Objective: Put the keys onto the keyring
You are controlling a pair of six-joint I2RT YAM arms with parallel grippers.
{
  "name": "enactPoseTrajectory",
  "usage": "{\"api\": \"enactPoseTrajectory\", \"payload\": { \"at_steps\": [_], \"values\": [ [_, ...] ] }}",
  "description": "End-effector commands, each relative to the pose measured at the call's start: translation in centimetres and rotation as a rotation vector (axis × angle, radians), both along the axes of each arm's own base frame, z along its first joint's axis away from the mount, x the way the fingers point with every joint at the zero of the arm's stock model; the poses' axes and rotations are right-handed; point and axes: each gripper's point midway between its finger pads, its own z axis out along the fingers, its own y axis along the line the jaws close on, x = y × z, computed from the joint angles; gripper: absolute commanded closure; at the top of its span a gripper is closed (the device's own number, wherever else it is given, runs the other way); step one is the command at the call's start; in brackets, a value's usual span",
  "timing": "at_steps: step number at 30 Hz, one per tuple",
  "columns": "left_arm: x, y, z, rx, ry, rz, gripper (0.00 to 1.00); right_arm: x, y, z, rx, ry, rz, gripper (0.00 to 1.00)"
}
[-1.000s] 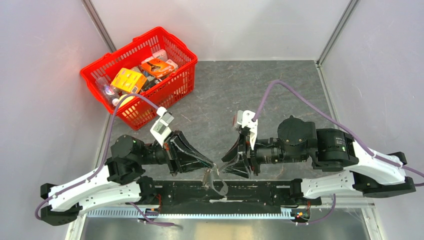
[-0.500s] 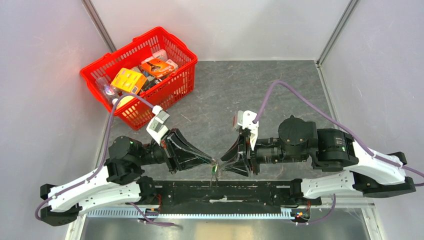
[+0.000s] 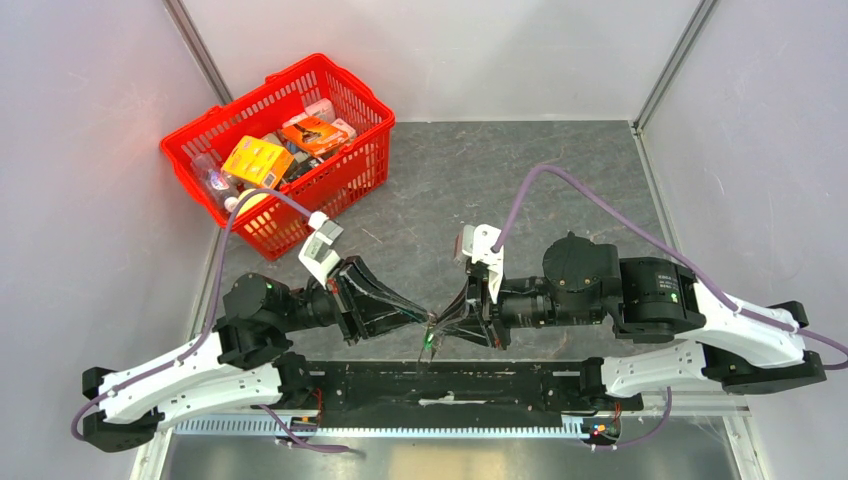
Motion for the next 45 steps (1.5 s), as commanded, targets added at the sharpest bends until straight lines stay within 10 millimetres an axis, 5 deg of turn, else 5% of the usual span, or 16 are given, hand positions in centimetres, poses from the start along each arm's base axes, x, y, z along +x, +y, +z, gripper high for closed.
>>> {"api": "enactPoseTrajectory", "payload": {
  "at_steps": [1, 6, 25, 45],
  "values": [
    [0.2, 0.7, 2.0, -0.072, 0.013, 0.021, 0.98, 0.1, 0.2, 1.7, 0.049, -0.039, -0.001, 0.86],
    [0.8, 1.0, 1.9, -0.073, 0.024, 0.057, 0.98, 0.3, 0.1, 1.4, 0.04, -0.043, -0.013, 1.0],
    [4.1, 1.8, 2.0, -0.182, 0.12, 0.221, 0.98, 0.3, 1.3, 0.7, 0.012, -0.06, -0.028, 1.0],
    [4.3, 2.4, 1.6, -0.19, 0.124, 0.246, 0.98, 2.0, 1.9, 1.5, 0.038, -0.101, -0.139, 1.0]
  ]
}}
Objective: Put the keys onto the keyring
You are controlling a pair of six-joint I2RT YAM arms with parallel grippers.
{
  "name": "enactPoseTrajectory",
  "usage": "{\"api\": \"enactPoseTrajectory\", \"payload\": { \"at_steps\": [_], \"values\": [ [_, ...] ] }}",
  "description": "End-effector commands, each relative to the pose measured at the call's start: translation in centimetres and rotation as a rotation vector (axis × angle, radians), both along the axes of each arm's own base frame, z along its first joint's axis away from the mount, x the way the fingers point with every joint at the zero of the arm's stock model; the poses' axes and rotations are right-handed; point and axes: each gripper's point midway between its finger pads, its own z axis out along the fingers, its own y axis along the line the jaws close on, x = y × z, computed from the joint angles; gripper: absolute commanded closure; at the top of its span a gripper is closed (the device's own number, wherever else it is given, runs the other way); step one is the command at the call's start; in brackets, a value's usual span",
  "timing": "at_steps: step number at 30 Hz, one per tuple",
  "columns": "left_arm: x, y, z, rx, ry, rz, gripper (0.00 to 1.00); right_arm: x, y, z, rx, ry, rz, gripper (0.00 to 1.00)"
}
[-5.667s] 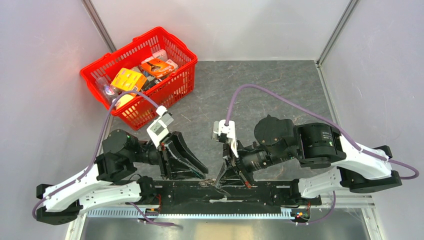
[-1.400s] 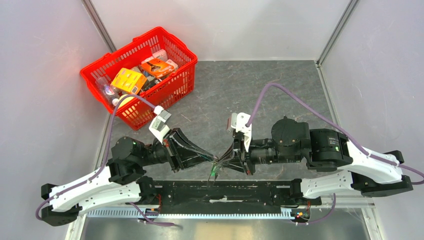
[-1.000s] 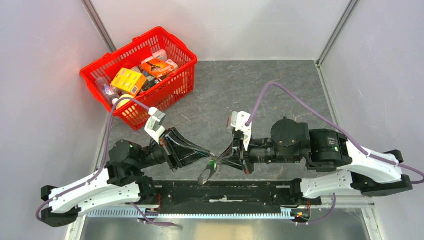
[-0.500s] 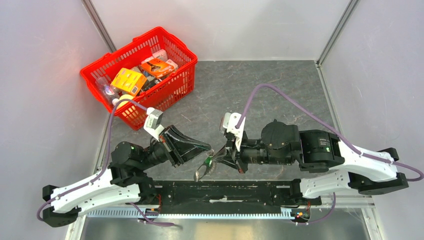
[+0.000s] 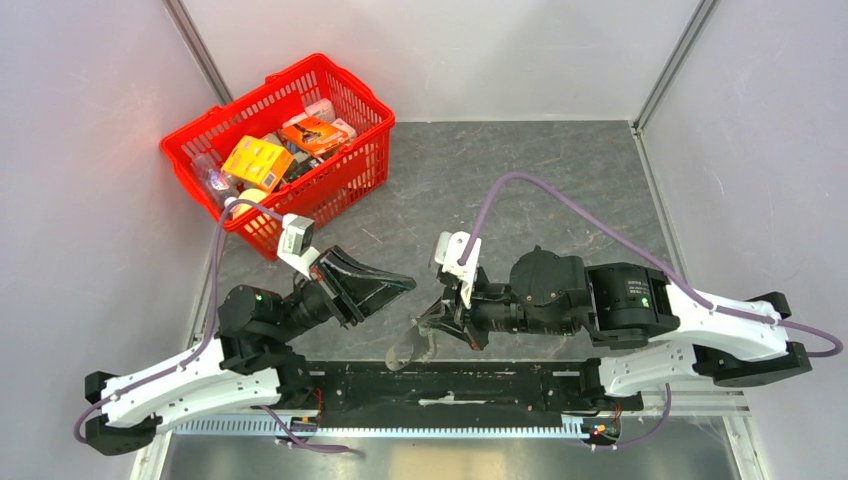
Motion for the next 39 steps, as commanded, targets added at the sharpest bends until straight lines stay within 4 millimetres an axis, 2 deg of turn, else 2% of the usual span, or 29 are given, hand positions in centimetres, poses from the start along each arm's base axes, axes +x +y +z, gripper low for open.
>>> {"api": "enactPoseTrajectory", "payload": {
  "at_steps": [1, 4, 14, 20, 23, 32, 39],
  "values": [
    [0.3, 0.9, 0.9, -0.049, 0.006, 0.026, 0.98, 0.7, 0.0, 3.0, 0.098, -0.026, -0.038, 1.0],
    [0.5, 0.9, 0.5, -0.04, 0.014, 0.035, 0.98, 1.6, -0.3, 2.9, 0.106, -0.04, -0.095, 1.0],
    [0.4, 0.1, -0.8, 0.036, 0.006, 0.025, 0.98, 1.7, -1.4, 3.4, 0.111, -0.041, -0.101, 1.0],
    [-0.7, -0.3, -0.7, 0.065, -0.044, -0.026, 0.71, 0.7, -2.5, 4.2, 0.117, -0.006, -0.06, 1.0],
    [-1.4, 0.2, 0.0, 0.051, -0.08, -0.042, 0.64, 0.1, -3.2, 4.6, 0.124, 0.022, -0.036, 1.0],
    [-3.5, 0.5, 1.1, 0.06, -0.183, -0.123, 0.57, -2.2, -4.9, 6.0, 0.154, 0.094, 0.061, 1.0],
    [-5.4, -0.5, 2.0, 0.079, -0.278, -0.236, 0.54, -3.7, -5.0, 6.9, 0.156, 0.142, 0.13, 1.0]
  ]
}}
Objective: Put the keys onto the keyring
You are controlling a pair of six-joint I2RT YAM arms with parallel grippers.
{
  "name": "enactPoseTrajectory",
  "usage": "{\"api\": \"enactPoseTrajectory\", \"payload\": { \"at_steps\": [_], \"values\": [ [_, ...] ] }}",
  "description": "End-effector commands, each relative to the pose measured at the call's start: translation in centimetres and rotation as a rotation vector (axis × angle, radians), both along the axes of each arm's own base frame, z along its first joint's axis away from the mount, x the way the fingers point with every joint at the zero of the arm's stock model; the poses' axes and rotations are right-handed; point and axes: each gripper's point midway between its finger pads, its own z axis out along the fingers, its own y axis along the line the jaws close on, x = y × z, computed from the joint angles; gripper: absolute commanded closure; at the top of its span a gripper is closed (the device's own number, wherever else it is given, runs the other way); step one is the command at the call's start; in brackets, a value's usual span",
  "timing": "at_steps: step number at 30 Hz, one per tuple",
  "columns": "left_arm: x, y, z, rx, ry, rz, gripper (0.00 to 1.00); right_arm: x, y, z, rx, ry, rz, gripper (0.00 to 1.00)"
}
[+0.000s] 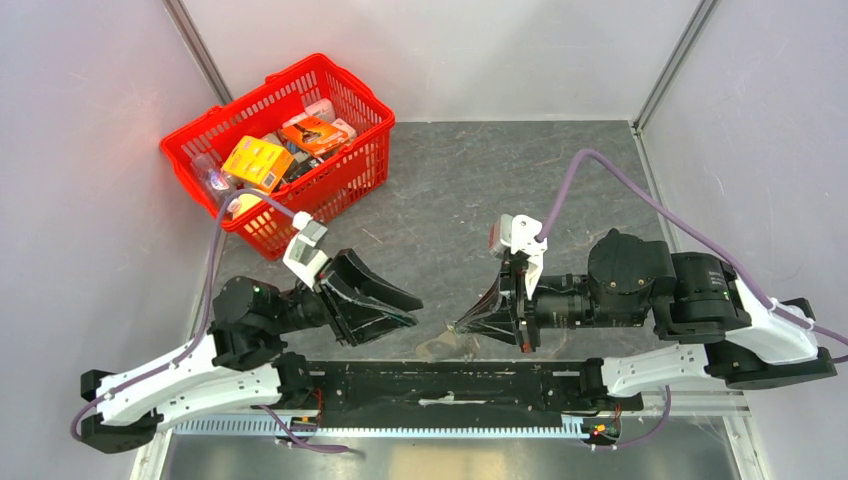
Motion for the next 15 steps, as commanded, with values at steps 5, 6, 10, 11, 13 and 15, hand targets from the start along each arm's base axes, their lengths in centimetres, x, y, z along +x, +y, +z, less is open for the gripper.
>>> {"api": "enactPoseTrajectory", "payload": {
  "at_steps": [5, 6, 10, 11, 13, 15],
  "values": [
    [-3.2, -0.8, 2.2, -0.005, -0.19, -0.172, 0.51, -2.7, -0.1, 3.1, 0.068, 0.077, 0.123, 1.0],
    [-3.4, -0.9, 2.3, -0.002, -0.203, -0.187, 0.5, -2.7, -0.1, 3.2, 0.067, 0.08, 0.124, 1.0],
    [-4.2, -0.8, 2.7, -0.017, -0.249, -0.229, 0.42, -3.2, 0.1, 3.5, 0.066, 0.091, 0.147, 1.0],
    [-4.4, -0.7, 2.8, -0.024, -0.256, -0.239, 0.41, -3.3, 0.2, 3.5, 0.067, 0.092, 0.152, 1.0],
    [-4.8, -0.5, 3.2, -0.041, -0.267, -0.26, 0.41, -3.3, 0.4, 3.7, 0.068, 0.098, 0.153, 1.0],
    [-5.1, -0.6, 3.4, -0.049, -0.276, -0.277, 0.4, -3.4, 0.4, 4.0, 0.071, 0.098, 0.155, 1.0]
  ]
}}
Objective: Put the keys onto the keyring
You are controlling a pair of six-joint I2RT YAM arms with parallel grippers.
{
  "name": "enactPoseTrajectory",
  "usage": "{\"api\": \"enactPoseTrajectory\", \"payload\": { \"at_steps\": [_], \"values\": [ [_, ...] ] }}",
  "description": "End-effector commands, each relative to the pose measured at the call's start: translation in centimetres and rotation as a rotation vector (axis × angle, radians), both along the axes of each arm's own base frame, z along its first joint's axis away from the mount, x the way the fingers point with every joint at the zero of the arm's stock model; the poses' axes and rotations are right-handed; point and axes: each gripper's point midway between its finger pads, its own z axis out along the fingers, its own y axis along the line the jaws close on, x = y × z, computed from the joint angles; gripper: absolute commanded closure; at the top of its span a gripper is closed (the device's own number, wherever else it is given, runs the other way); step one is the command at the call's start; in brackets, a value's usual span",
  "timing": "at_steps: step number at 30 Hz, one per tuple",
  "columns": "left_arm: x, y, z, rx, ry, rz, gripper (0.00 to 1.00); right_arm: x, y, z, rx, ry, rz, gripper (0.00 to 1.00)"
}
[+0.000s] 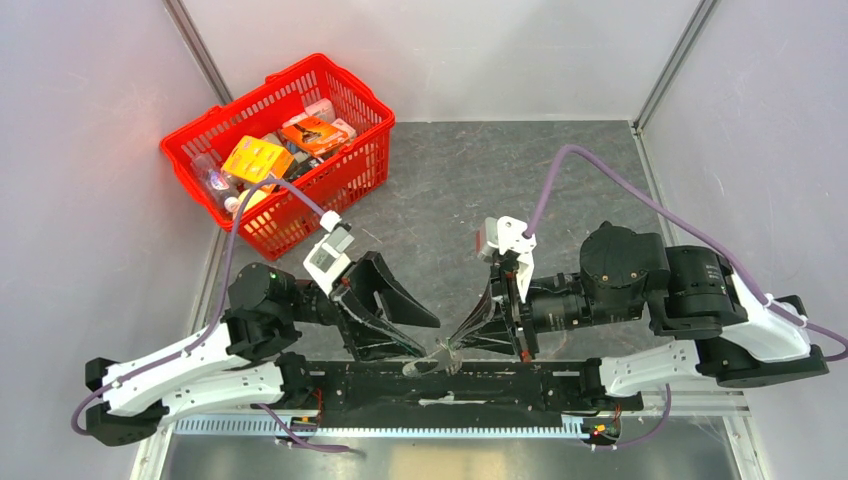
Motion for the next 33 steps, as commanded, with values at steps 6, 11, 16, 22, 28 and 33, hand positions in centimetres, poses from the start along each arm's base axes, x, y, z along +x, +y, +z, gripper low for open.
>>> {"api": "enactPoseTrajectory", "payload": {
  "at_steps": [6, 11, 16, 22, 28, 33],
  "values": [
    [-1.9, 1.0, 3.0, -0.119, -0.116, -0.093, 0.4, -0.6, -0.1, 3.1, 0.078, 0.017, 0.024, 1.0],
    [-2.1, 0.8, 3.1, -0.128, -0.112, -0.116, 0.4, -0.4, 0.0, 3.5, 0.087, 0.014, 0.01, 1.0],
    [-2.3, 0.9, 3.4, -0.137, -0.114, -0.13, 0.42, -0.3, 0.1, 3.7, 0.089, 0.01, 0.005, 1.0],
    [-2.6, 0.8, 3.6, -0.144, -0.113, -0.154, 0.56, -0.2, 0.3, 3.6, 0.086, 0.008, 0.004, 1.0],
    [-2.7, 0.7, 3.5, -0.145, -0.112, -0.168, 0.64, -0.1, 0.4, 3.6, 0.084, 0.01, -0.001, 1.0],
    [-2.8, 0.8, 3.3, -0.141, -0.112, -0.175, 0.68, -0.1, 0.5, 3.7, 0.09, 0.01, -0.002, 1.0]
  ]
}}
